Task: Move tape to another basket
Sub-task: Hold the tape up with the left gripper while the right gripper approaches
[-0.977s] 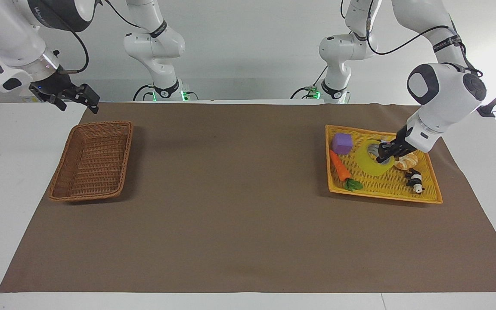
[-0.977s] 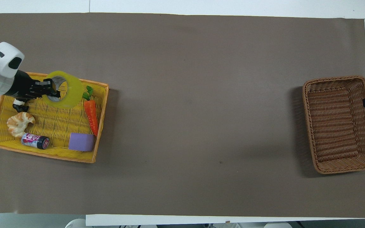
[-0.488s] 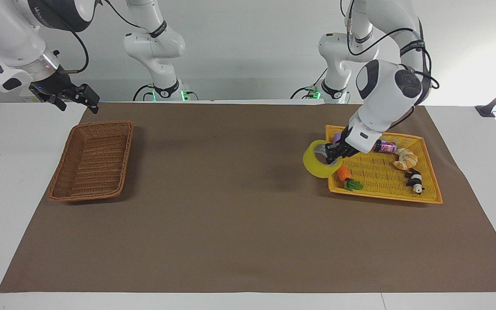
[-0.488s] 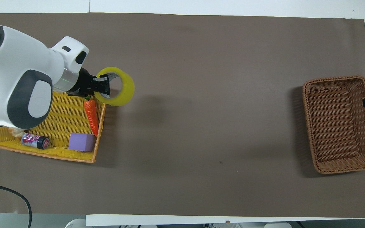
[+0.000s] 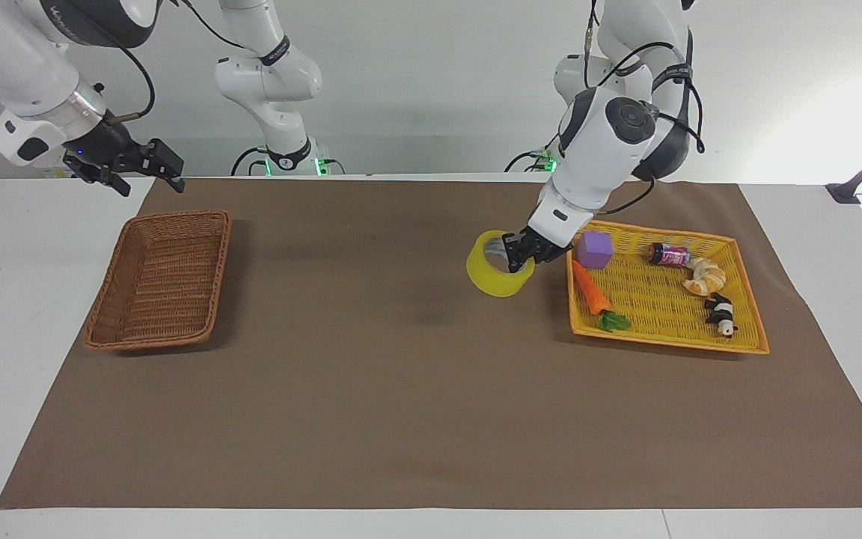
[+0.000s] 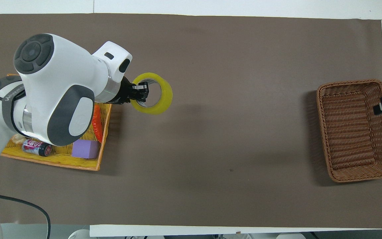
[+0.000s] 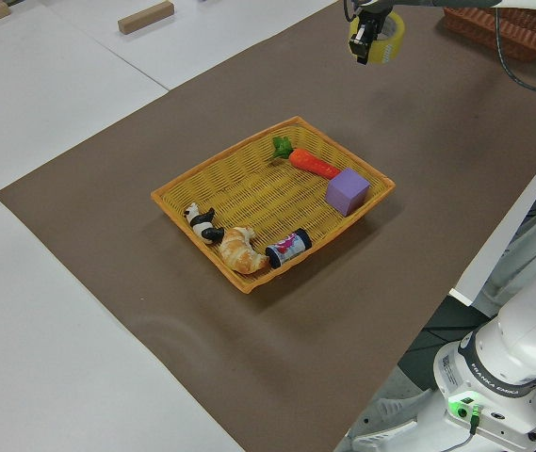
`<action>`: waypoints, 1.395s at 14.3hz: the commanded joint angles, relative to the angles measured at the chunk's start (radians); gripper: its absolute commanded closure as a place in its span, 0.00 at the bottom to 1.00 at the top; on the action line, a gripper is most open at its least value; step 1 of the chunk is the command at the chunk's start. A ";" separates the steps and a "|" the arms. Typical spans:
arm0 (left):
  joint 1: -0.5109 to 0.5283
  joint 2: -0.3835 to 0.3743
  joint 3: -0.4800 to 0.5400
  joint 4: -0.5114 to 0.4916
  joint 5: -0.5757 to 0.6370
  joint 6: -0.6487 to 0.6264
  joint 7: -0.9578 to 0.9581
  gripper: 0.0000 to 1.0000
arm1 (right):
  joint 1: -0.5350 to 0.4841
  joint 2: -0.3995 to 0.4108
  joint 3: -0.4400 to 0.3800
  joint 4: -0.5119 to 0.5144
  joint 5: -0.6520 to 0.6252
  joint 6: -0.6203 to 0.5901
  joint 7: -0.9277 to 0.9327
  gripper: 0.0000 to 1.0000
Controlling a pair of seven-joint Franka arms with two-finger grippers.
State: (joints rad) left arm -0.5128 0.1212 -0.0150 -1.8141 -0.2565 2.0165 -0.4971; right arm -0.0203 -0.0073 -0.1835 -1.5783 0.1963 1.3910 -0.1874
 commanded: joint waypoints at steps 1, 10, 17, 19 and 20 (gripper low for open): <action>-0.021 0.006 0.017 0.013 -0.013 0.001 -0.017 1.00 | -0.010 -0.020 0.015 -0.051 0.157 0.055 -0.037 0.00; -0.064 0.008 0.017 0.028 -0.066 0.011 -0.046 1.00 | 0.350 0.019 0.015 -0.259 0.678 0.510 0.163 0.00; -0.070 0.011 0.017 0.064 -0.095 0.001 -0.075 1.00 | 0.474 0.161 0.015 -0.266 1.000 0.738 0.036 0.00; -0.069 0.008 0.017 0.064 -0.095 0.001 -0.075 1.00 | 0.496 0.168 0.015 -0.266 1.080 0.738 0.034 0.00; -0.069 0.006 0.017 0.064 -0.095 -0.001 -0.077 1.00 | 0.508 0.168 0.015 -0.269 1.088 0.737 0.029 0.00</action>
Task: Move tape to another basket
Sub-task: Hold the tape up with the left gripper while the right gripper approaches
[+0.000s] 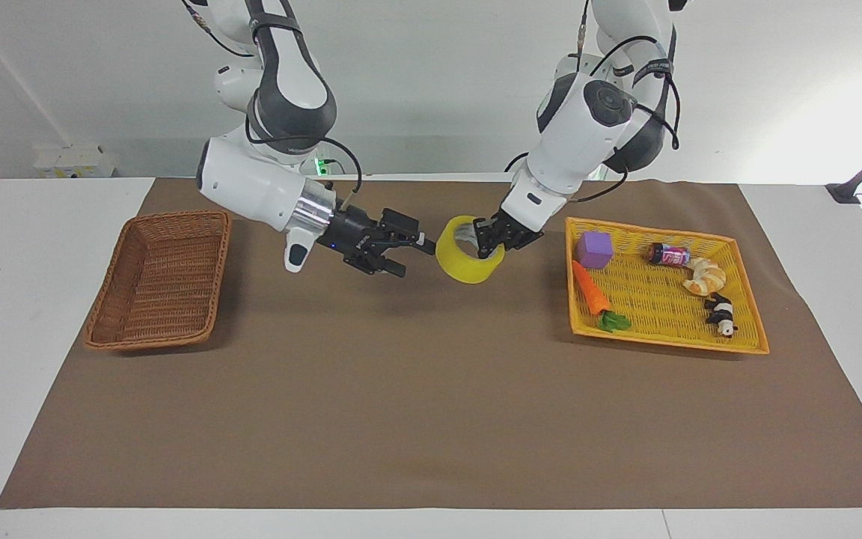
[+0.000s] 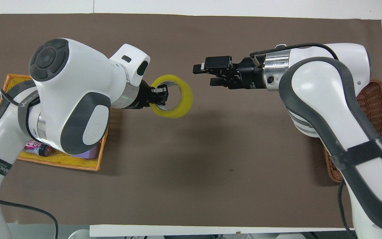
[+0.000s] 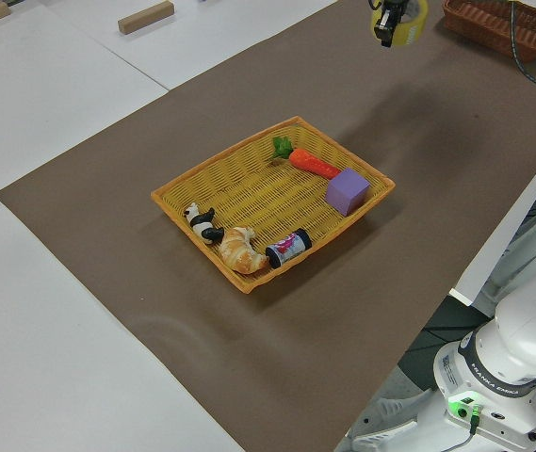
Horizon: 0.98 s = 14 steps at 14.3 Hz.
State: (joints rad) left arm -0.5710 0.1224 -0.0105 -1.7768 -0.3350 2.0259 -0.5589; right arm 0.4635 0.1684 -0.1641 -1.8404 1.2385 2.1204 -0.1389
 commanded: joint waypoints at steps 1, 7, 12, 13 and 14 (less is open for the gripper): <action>-0.010 0.005 0.014 0.027 -0.016 -0.006 -0.015 1.00 | 0.021 -0.006 -0.005 -0.019 0.056 0.000 -0.039 0.00; -0.004 0.006 0.014 0.027 -0.016 -0.010 -0.033 1.00 | 0.043 -0.004 -0.005 -0.059 0.122 0.006 -0.129 0.00; 0.000 0.006 0.014 0.025 -0.015 -0.006 -0.032 1.00 | 0.053 -0.001 -0.005 -0.075 0.159 0.015 -0.134 0.00; 0.000 0.006 0.014 0.025 -0.015 -0.006 -0.032 1.00 | 0.053 -0.001 -0.005 -0.077 0.159 0.010 -0.133 0.00; 0.000 0.005 0.014 0.024 -0.015 -0.007 -0.032 1.00 | 0.053 -0.001 -0.005 -0.077 0.159 0.012 -0.131 0.00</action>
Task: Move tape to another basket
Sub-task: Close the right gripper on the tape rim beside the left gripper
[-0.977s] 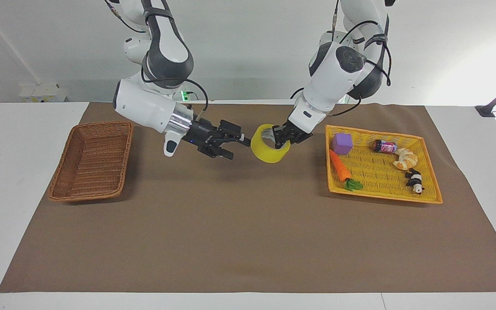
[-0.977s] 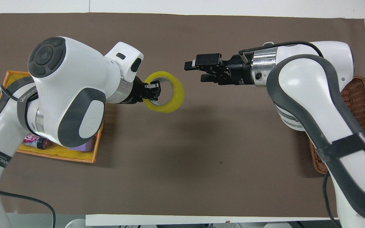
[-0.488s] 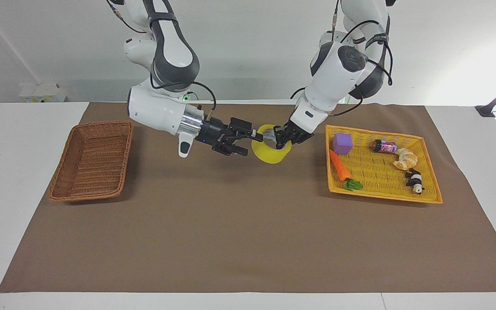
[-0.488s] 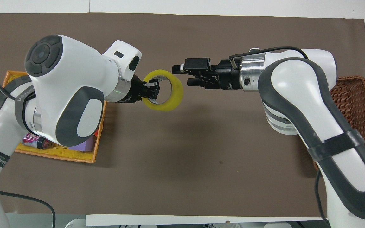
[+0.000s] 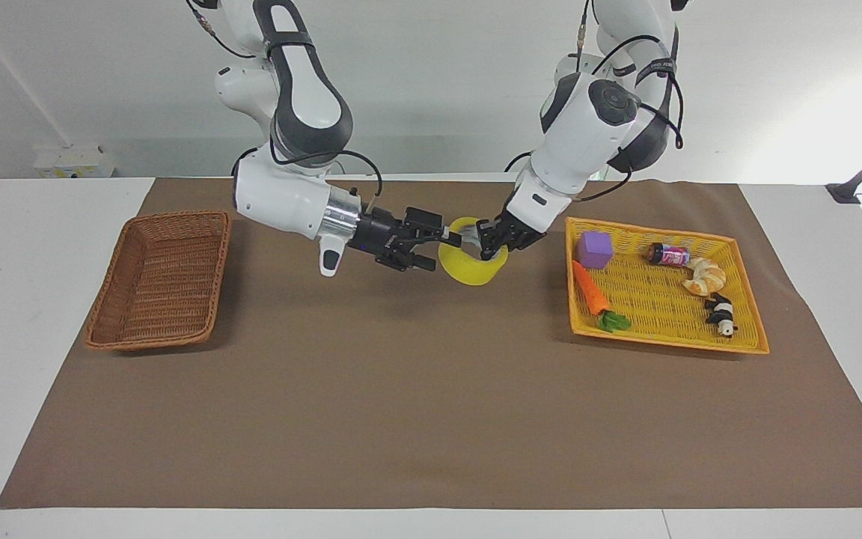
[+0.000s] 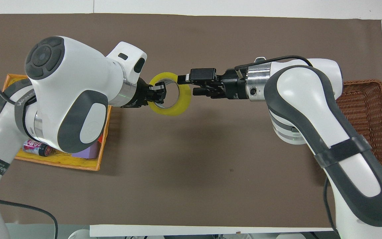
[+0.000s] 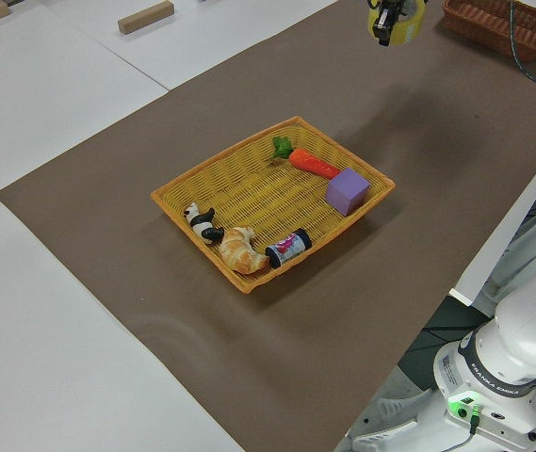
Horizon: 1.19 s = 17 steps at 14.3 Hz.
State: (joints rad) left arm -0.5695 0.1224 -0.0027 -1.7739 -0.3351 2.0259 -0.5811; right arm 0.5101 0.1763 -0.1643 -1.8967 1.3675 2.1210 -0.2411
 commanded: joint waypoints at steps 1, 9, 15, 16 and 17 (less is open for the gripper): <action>-0.001 0.005 0.006 0.021 -0.015 -0.006 -0.009 1.00 | 0.008 -0.006 -0.004 -0.021 0.039 0.013 -0.029 0.00; 0.003 0.005 0.009 0.016 -0.013 -0.004 -0.002 1.00 | 0.041 0.000 -0.004 -0.016 0.048 0.046 -0.035 0.12; 0.005 0.005 0.012 0.014 -0.013 -0.009 0.003 1.00 | 0.034 0.002 -0.004 -0.012 0.045 0.036 -0.038 0.22; 0.005 0.003 0.012 0.013 -0.013 -0.010 0.001 1.00 | 0.034 0.002 -0.004 -0.012 0.045 0.034 -0.038 0.25; 0.005 0.003 0.012 0.013 -0.013 -0.012 0.001 1.00 | 0.033 0.000 -0.004 -0.012 0.045 0.033 -0.037 0.34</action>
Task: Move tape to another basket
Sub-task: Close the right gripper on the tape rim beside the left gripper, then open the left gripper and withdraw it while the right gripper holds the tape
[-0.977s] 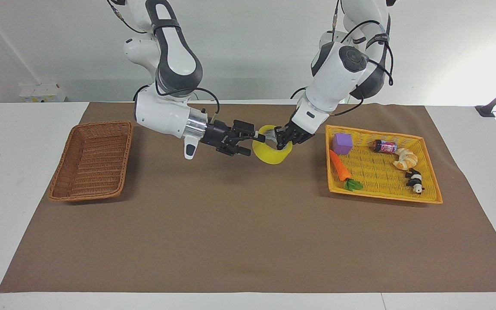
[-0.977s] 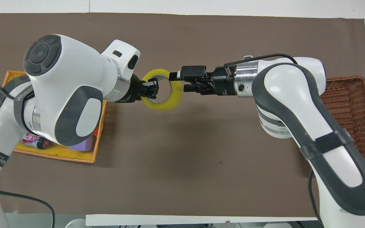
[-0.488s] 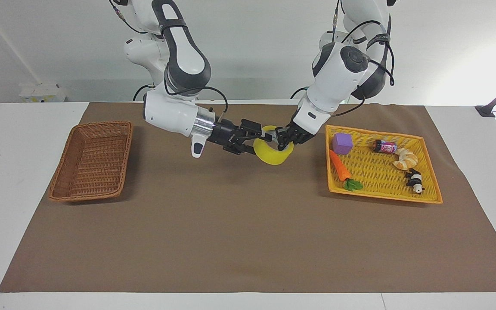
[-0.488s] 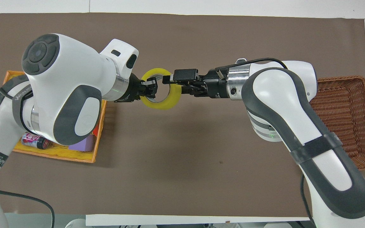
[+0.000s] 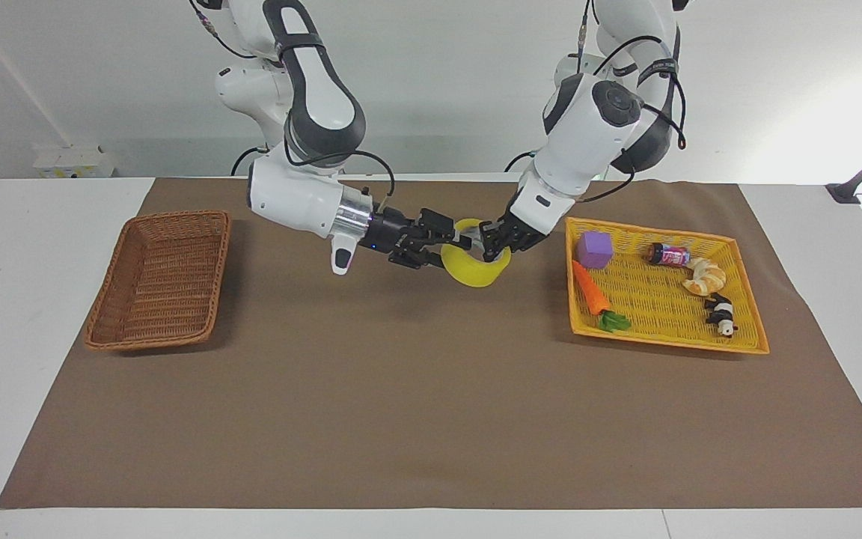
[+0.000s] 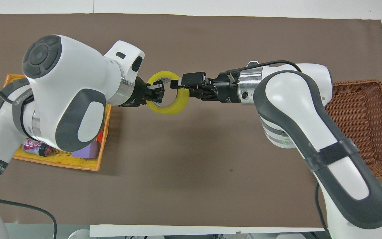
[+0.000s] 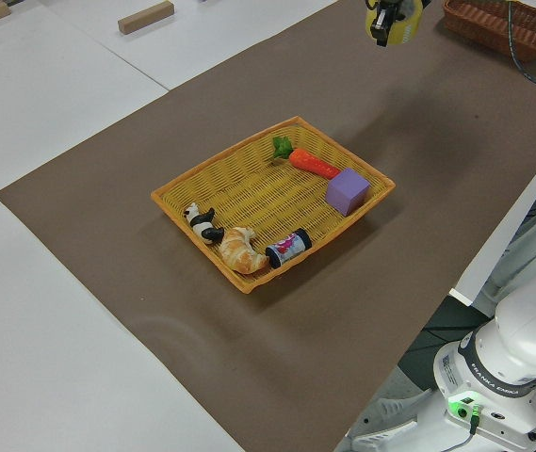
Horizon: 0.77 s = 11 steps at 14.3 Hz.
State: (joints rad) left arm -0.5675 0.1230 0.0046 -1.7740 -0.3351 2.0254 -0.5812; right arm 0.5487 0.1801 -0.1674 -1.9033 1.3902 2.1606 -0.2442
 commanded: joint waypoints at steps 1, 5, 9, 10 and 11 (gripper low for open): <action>0.003 0.003 0.005 0.014 -0.013 -0.011 0.001 1.00 | -0.006 -0.004 -0.001 -0.005 0.023 -0.007 -0.032 0.40; 0.001 0.003 0.005 0.014 -0.013 -0.011 0.000 1.00 | -0.004 -0.004 -0.001 -0.006 0.023 -0.007 -0.027 0.90; 0.001 0.004 0.006 0.016 -0.013 -0.004 -0.009 0.51 | -0.003 -0.004 -0.001 -0.006 0.023 -0.008 -0.027 1.00; 0.001 0.007 0.006 0.021 -0.006 0.002 0.001 0.01 | -0.006 -0.004 -0.001 -0.006 0.023 -0.011 -0.026 1.00; 0.001 0.003 0.006 0.025 -0.004 0.001 -0.003 0.00 | -0.007 -0.004 -0.001 -0.006 0.023 -0.018 -0.026 1.00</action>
State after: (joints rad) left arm -0.5673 0.1238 0.0060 -1.7702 -0.3369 2.0268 -0.5815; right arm 0.5475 0.1811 -0.1674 -1.9053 1.3913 2.1588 -0.2558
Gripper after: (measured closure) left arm 0.595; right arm 0.449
